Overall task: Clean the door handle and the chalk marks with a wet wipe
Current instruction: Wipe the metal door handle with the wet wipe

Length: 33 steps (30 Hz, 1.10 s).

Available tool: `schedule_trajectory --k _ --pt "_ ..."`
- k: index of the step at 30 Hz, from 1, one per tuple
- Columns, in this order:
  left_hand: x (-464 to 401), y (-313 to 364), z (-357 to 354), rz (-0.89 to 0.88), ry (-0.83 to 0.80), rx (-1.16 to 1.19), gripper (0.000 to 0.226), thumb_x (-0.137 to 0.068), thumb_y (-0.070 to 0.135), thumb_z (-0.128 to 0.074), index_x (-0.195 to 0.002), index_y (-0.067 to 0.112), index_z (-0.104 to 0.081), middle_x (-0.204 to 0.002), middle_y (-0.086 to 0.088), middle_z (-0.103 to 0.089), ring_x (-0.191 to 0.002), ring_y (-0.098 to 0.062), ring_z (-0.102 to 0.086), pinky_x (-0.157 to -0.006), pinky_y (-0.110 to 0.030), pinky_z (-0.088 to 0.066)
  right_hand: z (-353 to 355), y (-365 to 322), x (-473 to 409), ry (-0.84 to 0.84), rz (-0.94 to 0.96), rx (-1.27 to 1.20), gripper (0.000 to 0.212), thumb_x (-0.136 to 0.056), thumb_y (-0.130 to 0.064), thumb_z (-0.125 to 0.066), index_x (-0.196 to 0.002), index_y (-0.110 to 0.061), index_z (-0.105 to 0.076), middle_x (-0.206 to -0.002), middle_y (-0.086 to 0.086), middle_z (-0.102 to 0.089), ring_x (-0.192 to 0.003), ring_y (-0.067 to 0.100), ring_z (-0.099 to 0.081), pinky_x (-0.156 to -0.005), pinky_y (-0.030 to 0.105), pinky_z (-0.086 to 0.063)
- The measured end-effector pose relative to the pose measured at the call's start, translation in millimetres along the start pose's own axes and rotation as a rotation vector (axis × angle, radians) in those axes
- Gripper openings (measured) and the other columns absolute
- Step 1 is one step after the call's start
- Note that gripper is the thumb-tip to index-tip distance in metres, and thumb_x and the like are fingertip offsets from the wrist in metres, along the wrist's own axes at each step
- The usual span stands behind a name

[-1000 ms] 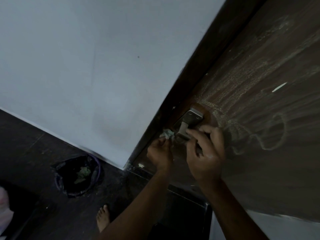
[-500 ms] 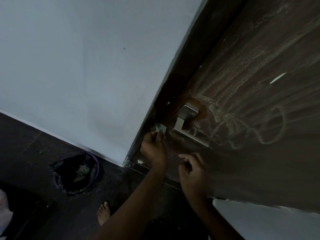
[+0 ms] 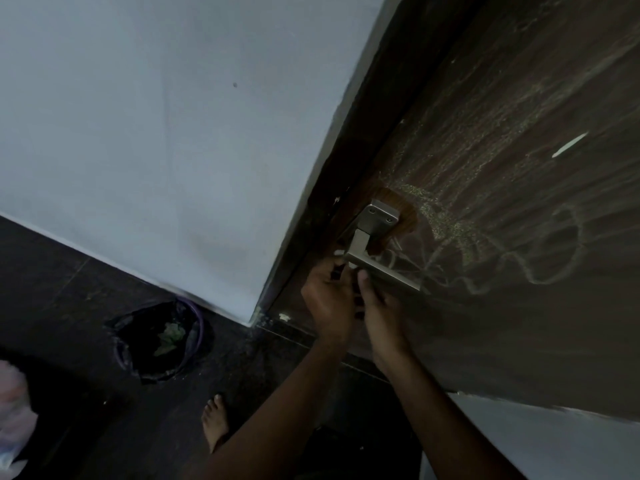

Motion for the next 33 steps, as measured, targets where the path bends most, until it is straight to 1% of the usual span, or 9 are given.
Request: schedule_trajectory --k 4,10,12,14,19,24,27,29,33 --pt "-1 -15 2 0.029 -0.034 -0.117 0.017 -0.092 0.005 -0.066 -0.104 0.011 -0.077 -0.102 -0.006 -0.075 -0.093 -0.023 -0.072 -0.079 -0.048 -0.060 -13 -7 -9 -0.063 -0.119 -0.138 0.031 -0.094 -0.049 -0.060 -0.111 -0.027 -0.073 -0.107 -0.003 -0.077 -0.096 0.011 -0.073 -0.068 0.024 -0.055" --pt "8 -1 14 -0.070 -0.032 -0.213 0.042 -0.088 -0.008 -0.056 -0.115 0.019 -0.074 -0.111 0.005 -0.070 -0.107 -0.014 -0.063 -0.093 -0.036 -0.054 -31 -9 -12 0.008 -0.395 -0.425 0.016 -0.096 -0.029 -0.064 -0.098 -0.014 -0.070 -0.090 0.004 -0.076 -0.082 0.015 -0.071 -0.060 0.028 -0.056" --pt "11 5 23 -0.046 0.018 -0.123 0.040 -0.093 -0.003 -0.055 -0.113 0.028 -0.072 -0.109 0.015 -0.068 -0.105 -0.001 -0.063 -0.092 -0.024 -0.053 -35 -8 -12 0.069 -0.349 -0.469 0.016 -0.095 -0.025 -0.065 -0.094 -0.010 -0.072 -0.092 0.006 -0.077 -0.086 0.018 -0.073 -0.074 0.032 -0.061" --pt "13 12 29 -0.068 0.016 -0.058 0.038 -0.094 -0.004 -0.053 -0.111 0.024 -0.073 -0.108 0.016 -0.069 -0.104 0.003 -0.064 -0.090 -0.015 -0.051 -34 -4 -14 0.137 -0.276 -0.449 0.027 -0.094 -0.023 -0.066 -0.114 -0.004 -0.069 -0.115 0.015 -0.073 -0.105 0.027 -0.069 -0.090 0.040 -0.057" --pt "11 12 37 -0.139 -0.045 -0.118 0.028 -0.092 -0.004 -0.060 -0.106 0.015 -0.075 -0.105 0.003 -0.071 -0.098 0.004 -0.064 -0.082 -0.005 -0.046 -29 -1 -17 0.029 -0.361 -0.339 0.033 -0.101 -0.014 -0.055 -0.129 0.003 -0.059 -0.109 0.017 -0.071 -0.075 0.012 -0.064 -0.060 0.023 -0.053" --pt "3 11 34 -0.086 -0.084 -0.227 0.036 -0.096 -0.005 -0.050 -0.115 0.016 -0.072 -0.111 0.005 -0.070 -0.099 0.012 -0.060 -0.087 -0.010 -0.048 -18 -3 -16 0.016 -0.470 -0.455 0.014 -0.092 -0.024 -0.069 -0.085 -0.013 -0.074 -0.064 -0.002 -0.075 -0.059 0.012 -0.070 -0.040 0.015 -0.048" --pt "1 10 31 -0.083 -0.109 -0.234 0.031 -0.100 0.004 -0.052 -0.121 0.015 -0.071 -0.115 0.004 -0.070 -0.103 -0.004 -0.064 -0.090 -0.015 -0.049 -14 -4 -16 0.052 -0.411 -0.546 0.017 -0.090 -0.018 -0.070 -0.075 -0.016 -0.078 -0.070 -0.003 -0.077 -0.064 0.010 -0.072 -0.050 0.020 -0.053" --pt "2 7 31 -0.076 -0.120 -0.233 0.029 -0.099 0.008 -0.056 -0.123 0.014 -0.071 -0.115 0.003 -0.071 -0.104 -0.009 -0.066 -0.091 -0.018 -0.051 -16 -5 -12 0.102 -0.357 -0.547 0.004 -0.087 -0.014 -0.074 -0.088 -0.011 -0.076 -0.081 0.002 -0.077 -0.071 0.011 -0.071 -0.058 0.024 -0.056" --pt "1 9 30 -0.087 -0.134 -0.266 0.022 -0.096 0.013 -0.066 -0.116 0.017 -0.075 -0.108 0.007 -0.073 -0.097 -0.001 -0.067 -0.080 0.002 -0.043 -15 -7 -8 0.124 -0.340 -0.555 0.004 -0.089 -0.010 -0.072 -0.091 -0.007 -0.071 -0.085 0.004 -0.074 -0.078 0.020 -0.068 -0.078 0.036 -0.058"
Point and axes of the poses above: each hand's wrist, its own x-axis away from the middle knuckle, its own z-axis out of the back of the hand, y = z × x, the point moved 4 cm from there along -x, towards the middle knuckle
